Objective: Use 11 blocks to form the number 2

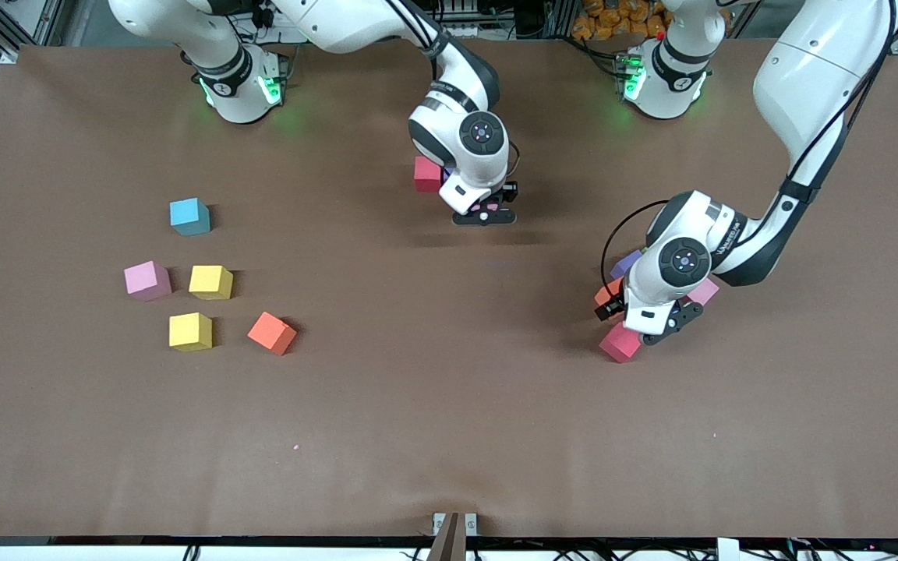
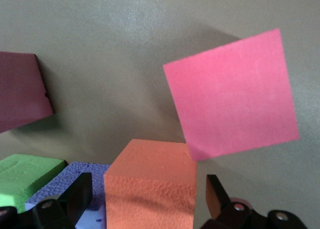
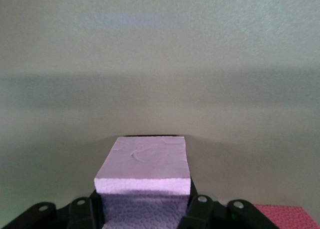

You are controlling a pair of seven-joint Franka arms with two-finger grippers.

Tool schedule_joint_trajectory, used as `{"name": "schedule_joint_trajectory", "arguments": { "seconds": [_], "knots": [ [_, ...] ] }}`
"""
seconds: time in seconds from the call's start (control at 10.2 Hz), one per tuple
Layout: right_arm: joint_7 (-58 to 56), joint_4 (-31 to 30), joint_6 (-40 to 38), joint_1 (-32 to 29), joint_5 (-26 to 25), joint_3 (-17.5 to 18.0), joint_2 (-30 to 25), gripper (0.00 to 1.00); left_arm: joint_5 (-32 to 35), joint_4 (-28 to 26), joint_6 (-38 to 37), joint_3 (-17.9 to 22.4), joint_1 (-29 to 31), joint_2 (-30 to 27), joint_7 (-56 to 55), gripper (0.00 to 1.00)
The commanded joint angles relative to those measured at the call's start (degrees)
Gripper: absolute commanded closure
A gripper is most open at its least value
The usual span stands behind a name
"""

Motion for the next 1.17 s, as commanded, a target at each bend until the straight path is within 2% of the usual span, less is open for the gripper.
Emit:
{"name": "schedule_joint_trajectory", "arguments": {
  "seconds": [0.0, 0.1, 0.2, 0.29, 0.39, 0.49, 0.88, 0.98, 1.07],
  "knots": [
    [1.17, 1.1, -0.01, 0.87, 0.21, -0.47, 0.87, 0.91, 1.61, 0.12, -0.14, -0.54, 0.02, 0.76, 0.45, 0.07],
    [1.17, 0.92, -0.1, 0.87, 0.21, -0.47, 0.87, 0.91, 1.61, 0.12, -0.14, -0.8, -0.07, 0.85, 0.45, 0.18],
    [1.17, 0.66, -0.19, 0.87, 0.29, -0.47, 0.87, 0.89, 1.61, 0.12, -0.23, -1.07, -0.07, 0.5, 0.45, 0.41],
    [1.17, 0.31, -0.28, 0.87, 0.3, -0.47, 0.78, 0.88, 1.61, 0.21, -0.23, -1.33, 0.01, 0.15, 1.75, 0.6],
    [1.17, -0.04, -0.19, 1.39, 0.3, -0.47, 0.78, 0.88, 1.61, 0.47, -0.23, -1.42, 0.36, 0.06, 3.24, 0.66],
    [1.17, -0.4, -0.19, 1.39, 0.21, -0.47, 0.69, 0.88, 1.61, 0.82, -0.32, -1.51, 0.28, -0.55, 4.39, 0.71],
    [1.26, -0.75, -0.45, 1.48, 0.47, -0.38, 0.43, 0.85, 1.43, 2.67, -0.58, -6.07, 0.72, -0.82, 6.59, 0.69],
    [1.17, -0.75, -0.54, 1.65, 0.47, -0.38, 0.43, 0.77, 1.34, 3.28, -0.58, -7.3, 0.72, -0.82, 6.6, 0.68],
    [1.17, -0.75, -0.71, 1.74, 0.38, -0.47, 0.43, 0.41, 1.34, 3.37, -0.58, -8.44, 0.72, -0.82, 6.69, 0.68]
  ]
}}
